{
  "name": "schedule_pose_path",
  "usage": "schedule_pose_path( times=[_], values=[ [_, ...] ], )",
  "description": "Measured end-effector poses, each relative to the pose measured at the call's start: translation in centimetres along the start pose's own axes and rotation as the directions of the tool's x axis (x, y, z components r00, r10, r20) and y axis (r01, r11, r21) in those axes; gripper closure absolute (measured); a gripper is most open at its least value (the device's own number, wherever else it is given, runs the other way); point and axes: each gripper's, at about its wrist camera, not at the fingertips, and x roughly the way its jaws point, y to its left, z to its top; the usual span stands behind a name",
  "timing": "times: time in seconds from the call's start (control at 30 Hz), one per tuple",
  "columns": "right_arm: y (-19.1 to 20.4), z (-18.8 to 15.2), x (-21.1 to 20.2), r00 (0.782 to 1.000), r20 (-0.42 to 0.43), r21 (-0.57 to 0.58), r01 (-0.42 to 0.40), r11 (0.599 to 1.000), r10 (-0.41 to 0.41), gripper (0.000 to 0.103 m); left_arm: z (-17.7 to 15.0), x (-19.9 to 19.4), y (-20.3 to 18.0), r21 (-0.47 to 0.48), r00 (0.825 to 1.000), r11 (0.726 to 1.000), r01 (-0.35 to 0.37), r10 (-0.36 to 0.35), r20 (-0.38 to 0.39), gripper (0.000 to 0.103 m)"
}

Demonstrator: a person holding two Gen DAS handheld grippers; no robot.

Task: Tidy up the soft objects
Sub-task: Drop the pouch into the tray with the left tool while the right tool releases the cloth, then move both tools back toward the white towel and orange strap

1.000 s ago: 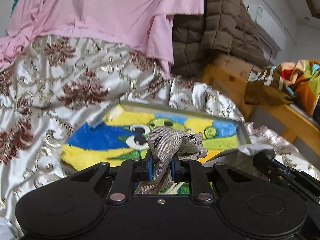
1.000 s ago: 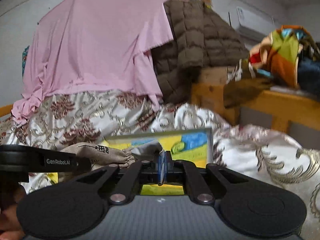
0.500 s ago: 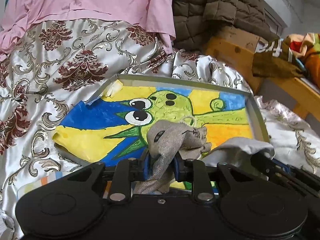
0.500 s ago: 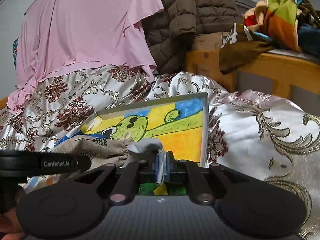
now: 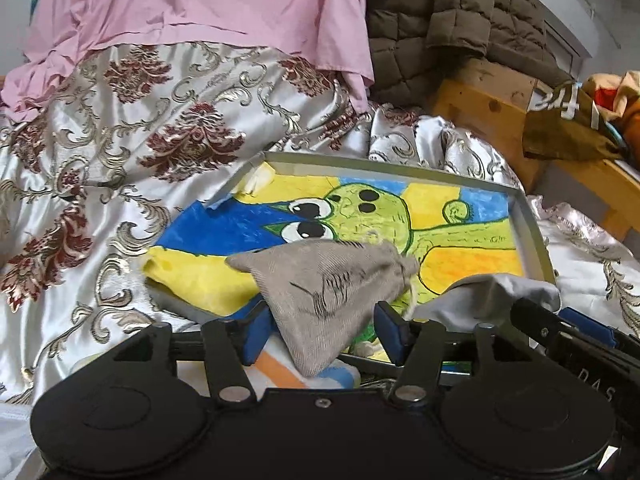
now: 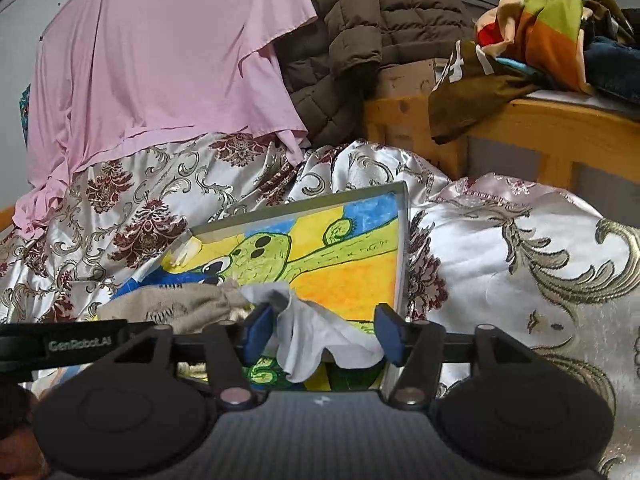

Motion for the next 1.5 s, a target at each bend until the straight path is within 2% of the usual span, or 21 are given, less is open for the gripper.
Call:
schedule_pose_path(
  times=[0.17,0.3,0.53,0.57,0.67,0.8,1.0,1.27,1.5],
  values=[
    [0.2,0.4,-0.9,1.000,0.017,0.006,-0.006,1.000,0.005,0.025,-0.2,-1.9,0.7,-0.022,0.999,1.000,-0.002,0.003,0.036,0.033],
    [0.5,0.8,-1.8,0.999,0.044,0.000,-0.009,1.000,0.009,0.016,-0.3,-3.6,1.3,-0.030,0.998,1.000,-0.008,0.010,0.069,0.023],
    [1.0,0.7,-4.0,0.995,0.098,0.013,-0.019,1.000,0.017,0.002,-0.9,-7.1,2.1,-0.033,0.993,0.999,-0.028,0.032,0.113,0.018],
    [1.0,0.6,-4.4,0.995,0.102,0.017,-0.019,1.000,0.017,0.001,-1.0,-7.6,2.2,-0.034,0.992,0.999,-0.030,0.034,0.120,0.014],
    [1.2,0.4,-5.6,0.994,0.106,0.023,-0.014,1.000,0.011,0.000,-1.3,-9.5,2.5,-0.037,0.988,0.998,-0.040,0.045,0.149,0.006],
    [1.7,0.1,-7.2,0.993,0.114,0.024,0.009,1.000,-0.012,0.000,-2.1,-12.1,2.9,-0.025,0.982,0.998,-0.054,0.058,0.179,0.001],
    [2.8,-0.3,-10.2,0.988,0.150,-0.004,0.027,1.000,-0.027,0.000,-3.6,-16.3,3.7,0.003,0.972,0.998,-0.058,0.056,0.229,0.001],
    [5.5,-2.1,-14.9,0.985,0.175,-0.055,0.016,0.998,-0.006,0.000,-6.1,-20.5,6.3,-0.031,0.966,0.998,-0.059,0.065,0.249,0.001],
    [8.6,-4.7,-19.3,0.962,0.242,-0.067,0.145,0.987,-0.125,0.000,-8.0,-23.6,8.9,-0.028,0.962,0.997,-0.078,0.083,0.259,0.001]
  ],
)
